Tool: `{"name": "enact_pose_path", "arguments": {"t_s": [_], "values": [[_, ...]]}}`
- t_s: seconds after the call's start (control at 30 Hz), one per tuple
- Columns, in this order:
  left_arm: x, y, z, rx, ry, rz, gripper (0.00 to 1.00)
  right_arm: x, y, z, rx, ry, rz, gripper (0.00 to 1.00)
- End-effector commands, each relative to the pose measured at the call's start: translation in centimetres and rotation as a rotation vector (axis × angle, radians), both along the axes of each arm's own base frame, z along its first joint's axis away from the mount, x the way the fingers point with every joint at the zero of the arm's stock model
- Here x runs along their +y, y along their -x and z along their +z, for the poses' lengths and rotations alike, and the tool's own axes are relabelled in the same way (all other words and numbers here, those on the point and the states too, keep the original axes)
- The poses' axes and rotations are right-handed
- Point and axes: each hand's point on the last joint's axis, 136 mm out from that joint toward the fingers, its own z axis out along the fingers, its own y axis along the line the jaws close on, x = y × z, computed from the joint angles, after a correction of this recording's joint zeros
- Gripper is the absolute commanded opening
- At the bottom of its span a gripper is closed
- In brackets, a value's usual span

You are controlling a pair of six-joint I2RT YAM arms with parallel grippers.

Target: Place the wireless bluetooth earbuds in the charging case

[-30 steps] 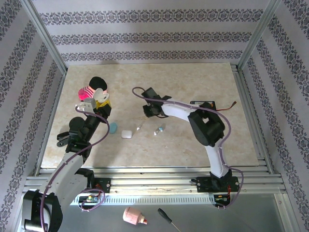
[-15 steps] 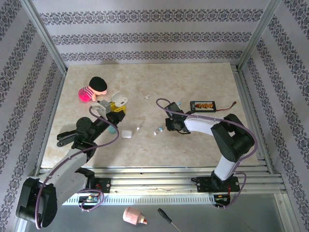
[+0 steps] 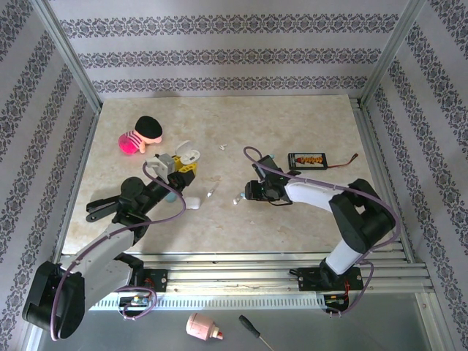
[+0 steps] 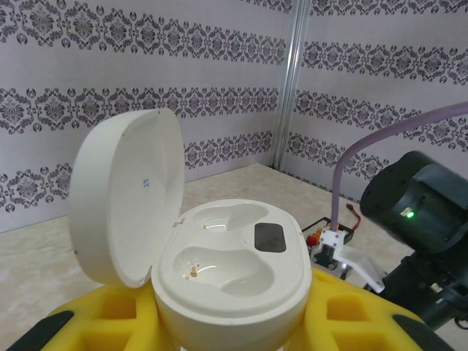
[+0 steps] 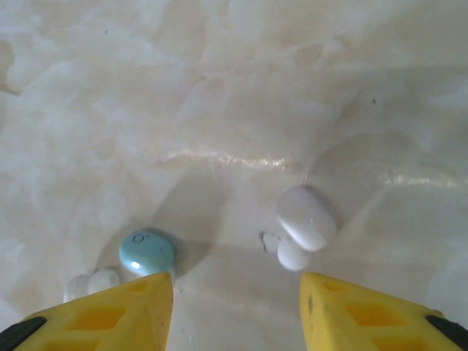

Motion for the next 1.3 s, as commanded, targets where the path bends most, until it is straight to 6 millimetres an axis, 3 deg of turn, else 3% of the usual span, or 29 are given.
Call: {"name": "enact_pose_path", "arguments": {"t_s": [0.0, 0.13, 0.33, 0.5, 0.77, 0.97, 1.27], "values": [[-0.6, 0.3, 1.5, -0.071, 0.006, -0.022, 0.29, -1.2, -0.5, 1.5, -0.039, -0.025, -0.019, 0.49], [-1.2, 0.3, 1.2, -0.07, 0.001, -0.048, 0.28, -2.3, -1.4, 1.9, -0.033, -0.099, -0.024, 0.49], [-2.5, 0.2, 0.5, -0.054, -0.023, -0.093, 0.28, -1.2, -2.9, 1.3, 0.028, -0.284, 0.059, 0.5], [-3.5, 0.3, -0.2, -0.04, -0.062, -0.12, 0.28, -0.4, -2.9, 0.4, 0.065, -0.346, 0.079, 0.45], [-4.3, 0.4, -0.5, -0.038, -0.074, -0.144, 0.29, -0.4, -2.2, -1.2, 0.086, -0.347, 0.09, 0.42], [-4.5, 0.5, -0.5, -0.037, -0.073, -0.149, 0.29, -0.2, -2.2, -0.5, 0.057, -0.369, 0.111, 0.39], [-4.6, 0.7, -0.6, -0.036, -0.073, -0.152, 0.29, 0.1, -2.0, -1.4, 0.094, -0.388, 0.103, 0.29]]}}
